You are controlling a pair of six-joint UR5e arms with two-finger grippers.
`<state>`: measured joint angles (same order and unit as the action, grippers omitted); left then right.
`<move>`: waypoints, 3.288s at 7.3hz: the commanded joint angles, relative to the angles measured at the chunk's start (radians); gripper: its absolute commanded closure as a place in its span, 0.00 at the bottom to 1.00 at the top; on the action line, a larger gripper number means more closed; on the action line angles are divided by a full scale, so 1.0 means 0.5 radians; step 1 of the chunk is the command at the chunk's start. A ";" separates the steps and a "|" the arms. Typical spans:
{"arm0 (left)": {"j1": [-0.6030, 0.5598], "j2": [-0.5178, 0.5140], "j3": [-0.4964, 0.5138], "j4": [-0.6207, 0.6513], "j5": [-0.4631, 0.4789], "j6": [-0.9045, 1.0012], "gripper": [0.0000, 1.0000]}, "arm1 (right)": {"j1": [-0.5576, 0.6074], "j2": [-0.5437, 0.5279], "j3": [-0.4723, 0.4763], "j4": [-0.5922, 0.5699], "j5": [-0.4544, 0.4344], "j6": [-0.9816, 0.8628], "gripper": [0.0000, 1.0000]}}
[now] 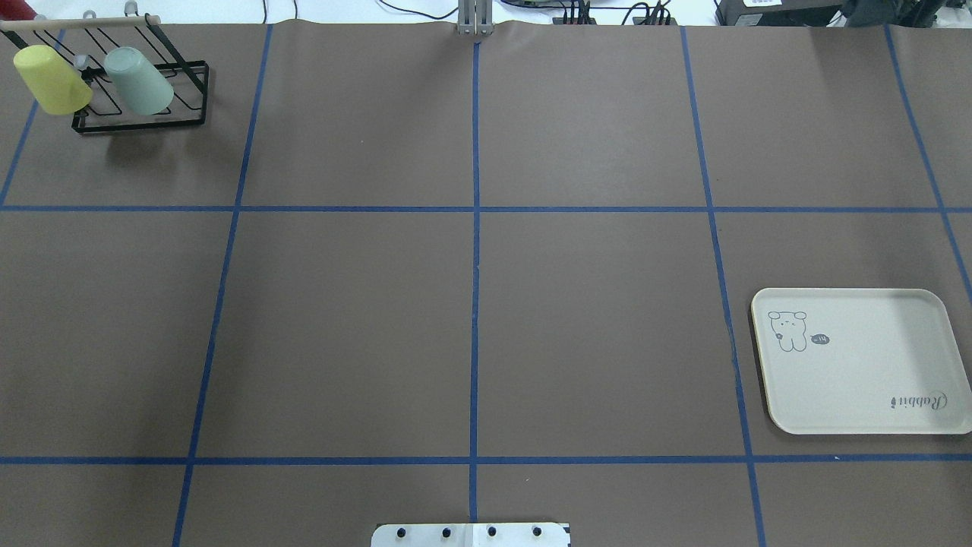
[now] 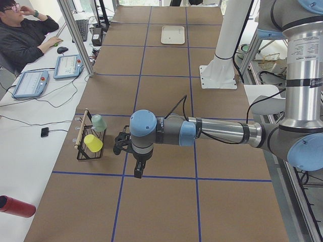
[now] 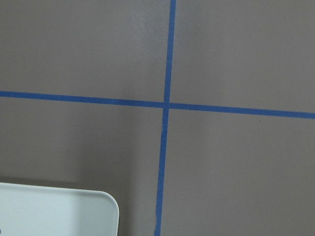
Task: Left arm grabs green cup and hands to right arm on tray
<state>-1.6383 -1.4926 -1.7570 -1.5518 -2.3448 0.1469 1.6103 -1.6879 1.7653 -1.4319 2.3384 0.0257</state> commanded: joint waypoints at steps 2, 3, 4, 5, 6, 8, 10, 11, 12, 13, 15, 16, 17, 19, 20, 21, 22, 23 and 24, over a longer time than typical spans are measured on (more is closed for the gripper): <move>0.006 -0.067 0.035 -0.267 0.011 -0.020 0.00 | 0.001 0.059 -0.052 0.078 0.051 -0.030 0.01; 0.024 -0.165 0.090 -0.292 -0.004 -0.100 0.00 | 0.001 0.050 -0.064 0.148 0.051 -0.024 0.01; 0.025 -0.199 0.093 -0.293 -0.007 -0.103 0.00 | -0.036 0.062 -0.076 0.240 0.042 -0.027 0.01; 0.058 -0.306 0.157 -0.296 -0.004 -0.104 0.00 | -0.100 0.071 -0.082 0.271 0.039 0.013 0.01; 0.131 -0.367 0.139 -0.305 -0.004 -0.210 0.00 | -0.210 0.220 -0.088 0.259 0.039 0.019 0.01; 0.339 -0.536 0.167 -0.409 0.005 -0.519 0.00 | -0.330 0.314 -0.110 0.274 0.039 0.129 0.01; 0.460 -0.747 0.276 -0.409 0.011 -0.893 0.00 | -0.428 0.424 -0.107 0.259 0.030 0.340 0.01; 0.488 -0.827 0.374 -0.412 0.014 -1.026 0.00 | -0.456 0.440 -0.110 0.265 0.027 0.384 0.01; 0.518 -0.965 0.518 -0.412 0.014 -1.115 0.00 | -0.475 0.452 -0.107 0.268 0.030 0.384 0.01; 0.564 -1.121 0.699 -0.412 0.017 -1.161 0.00 | -0.493 0.452 -0.107 0.274 0.033 0.384 0.01; 0.674 -1.337 0.960 -0.418 0.172 -1.168 0.00 | -0.499 0.449 -0.107 0.277 0.033 0.384 0.01; 0.739 -1.407 1.059 -0.421 0.274 -1.189 0.00 | -0.499 0.449 -0.107 0.277 0.033 0.384 0.01; 0.776 -1.463 1.163 -0.467 0.299 -1.220 0.00 | -0.499 0.449 -0.107 0.277 0.033 0.384 0.01; 0.795 -1.476 1.372 -0.690 0.305 -1.223 0.00 | -0.502 0.449 -0.107 0.277 0.033 0.384 0.01; 0.816 -1.482 1.388 -0.700 0.357 -1.226 0.00 | -0.502 0.449 -0.107 0.274 0.033 0.384 0.01; 0.834 -1.494 1.391 -0.698 0.406 -1.251 0.00 | -0.502 0.449 -0.107 0.277 0.033 0.384 0.01; 0.859 -1.509 1.394 -0.698 0.434 -1.278 0.00 | -0.505 0.446 -0.107 0.277 0.033 0.384 0.01; 0.871 -1.509 1.394 -0.698 0.443 -1.279 0.00 | -0.505 0.446 -0.110 0.277 0.030 0.384 0.01; 0.877 -1.509 1.391 -0.698 0.444 -1.279 0.00 | -0.505 0.446 -0.110 0.277 0.030 0.384 0.01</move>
<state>-1.2060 -2.2460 -1.0612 -1.9003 -2.1278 -0.4902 1.3579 -1.4647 1.7111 -1.2932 2.3537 0.2178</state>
